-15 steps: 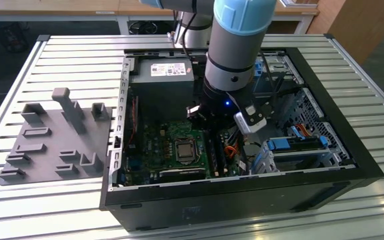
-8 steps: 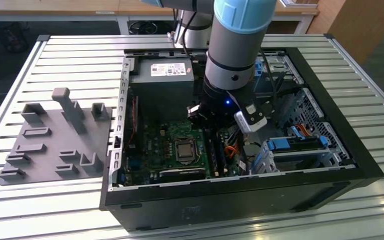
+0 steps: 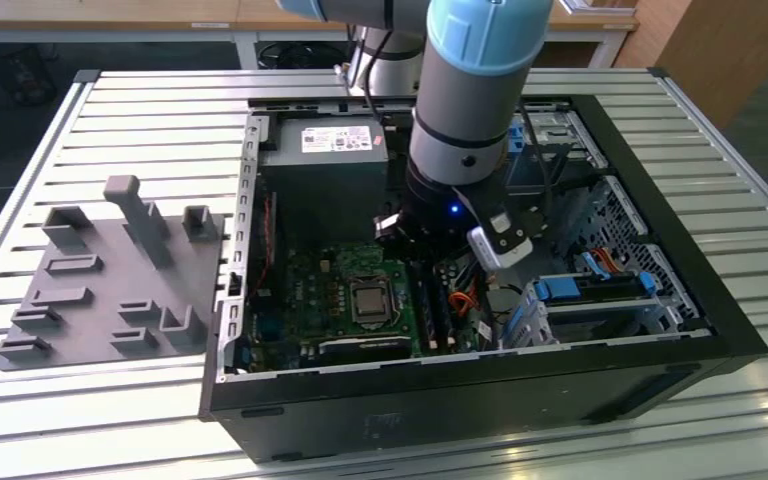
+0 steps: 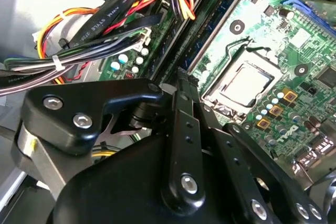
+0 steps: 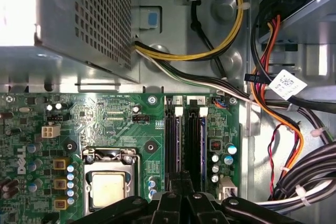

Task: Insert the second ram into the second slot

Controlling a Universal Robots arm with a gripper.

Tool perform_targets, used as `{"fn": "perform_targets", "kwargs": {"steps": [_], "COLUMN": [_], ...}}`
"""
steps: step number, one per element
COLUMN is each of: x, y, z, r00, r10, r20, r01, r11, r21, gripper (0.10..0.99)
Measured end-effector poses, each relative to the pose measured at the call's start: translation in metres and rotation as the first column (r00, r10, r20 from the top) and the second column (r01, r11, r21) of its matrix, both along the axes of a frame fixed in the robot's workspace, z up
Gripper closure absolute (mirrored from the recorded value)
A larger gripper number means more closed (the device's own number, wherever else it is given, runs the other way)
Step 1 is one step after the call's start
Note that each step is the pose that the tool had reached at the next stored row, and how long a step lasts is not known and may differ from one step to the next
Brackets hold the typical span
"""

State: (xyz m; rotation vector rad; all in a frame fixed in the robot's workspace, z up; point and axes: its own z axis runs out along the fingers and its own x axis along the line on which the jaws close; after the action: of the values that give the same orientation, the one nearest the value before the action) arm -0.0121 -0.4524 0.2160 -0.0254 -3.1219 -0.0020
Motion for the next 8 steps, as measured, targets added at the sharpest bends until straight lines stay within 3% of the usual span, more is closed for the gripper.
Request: {"fn": "perform_targets", "kwargs": {"steps": [5,8], "x": [-0.0003,0.0001], "y": [-0.0009,0.0003], "z": [-0.0005,0.0012], "r00": [1.0000,1.0000], "r10": [0.000,0.000], "r20": [-0.0006,0.0007], "r01": [0.000,0.000], "r11": [1.0000,0.9998], "r21": [0.004,0.018], "gripper": [0.980,0.980]}}
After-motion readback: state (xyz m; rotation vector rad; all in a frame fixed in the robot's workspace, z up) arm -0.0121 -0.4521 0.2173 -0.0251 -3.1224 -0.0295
